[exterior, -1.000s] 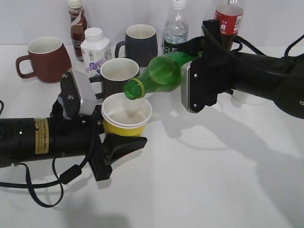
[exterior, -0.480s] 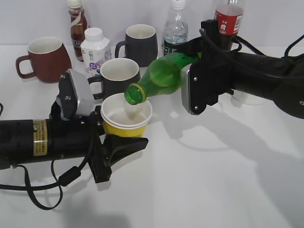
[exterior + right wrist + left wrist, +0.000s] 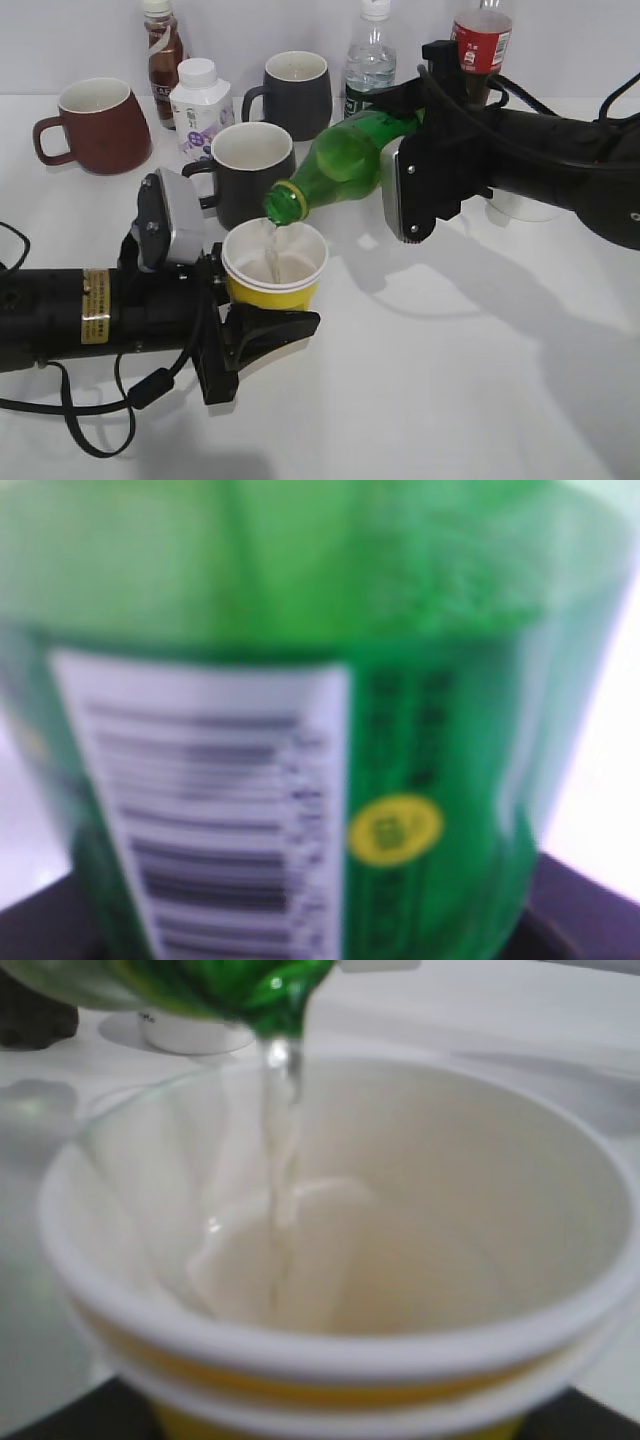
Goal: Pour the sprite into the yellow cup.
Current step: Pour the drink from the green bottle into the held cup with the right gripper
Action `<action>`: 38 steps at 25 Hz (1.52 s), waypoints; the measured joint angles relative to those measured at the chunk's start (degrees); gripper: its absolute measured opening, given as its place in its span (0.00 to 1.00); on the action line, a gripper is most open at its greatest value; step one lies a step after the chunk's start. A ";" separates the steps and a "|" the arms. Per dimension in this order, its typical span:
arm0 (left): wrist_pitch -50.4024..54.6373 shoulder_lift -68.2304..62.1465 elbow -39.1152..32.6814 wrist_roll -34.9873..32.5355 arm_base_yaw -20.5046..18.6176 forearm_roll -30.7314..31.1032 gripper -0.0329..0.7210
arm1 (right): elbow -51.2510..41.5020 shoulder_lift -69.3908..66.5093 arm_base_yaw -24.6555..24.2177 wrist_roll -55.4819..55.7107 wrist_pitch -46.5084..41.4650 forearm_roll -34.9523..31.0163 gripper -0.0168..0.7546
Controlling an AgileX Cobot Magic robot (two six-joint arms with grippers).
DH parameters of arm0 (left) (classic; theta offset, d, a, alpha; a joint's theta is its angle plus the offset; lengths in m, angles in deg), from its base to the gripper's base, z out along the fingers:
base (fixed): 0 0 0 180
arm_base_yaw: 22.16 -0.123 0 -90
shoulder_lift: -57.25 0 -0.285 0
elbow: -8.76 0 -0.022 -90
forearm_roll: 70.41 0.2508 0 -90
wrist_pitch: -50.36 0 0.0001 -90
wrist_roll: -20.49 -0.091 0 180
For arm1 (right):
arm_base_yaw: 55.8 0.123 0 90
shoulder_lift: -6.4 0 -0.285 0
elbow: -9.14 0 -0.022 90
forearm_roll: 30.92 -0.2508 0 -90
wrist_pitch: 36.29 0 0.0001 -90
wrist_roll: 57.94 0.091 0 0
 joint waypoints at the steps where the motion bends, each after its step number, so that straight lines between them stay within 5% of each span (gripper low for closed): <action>1: -0.07 0.00 -0.05 0.00 0.00 0.06 0.57 | 0.00 0.00 0.00 -0.37 0.00 0.00 0.59; 38: -1.23 0.00 -0.31 -6.08 0.00 0.53 0.57 | 0.00 0.06 0.00 -4.02 0.41 -0.22 0.59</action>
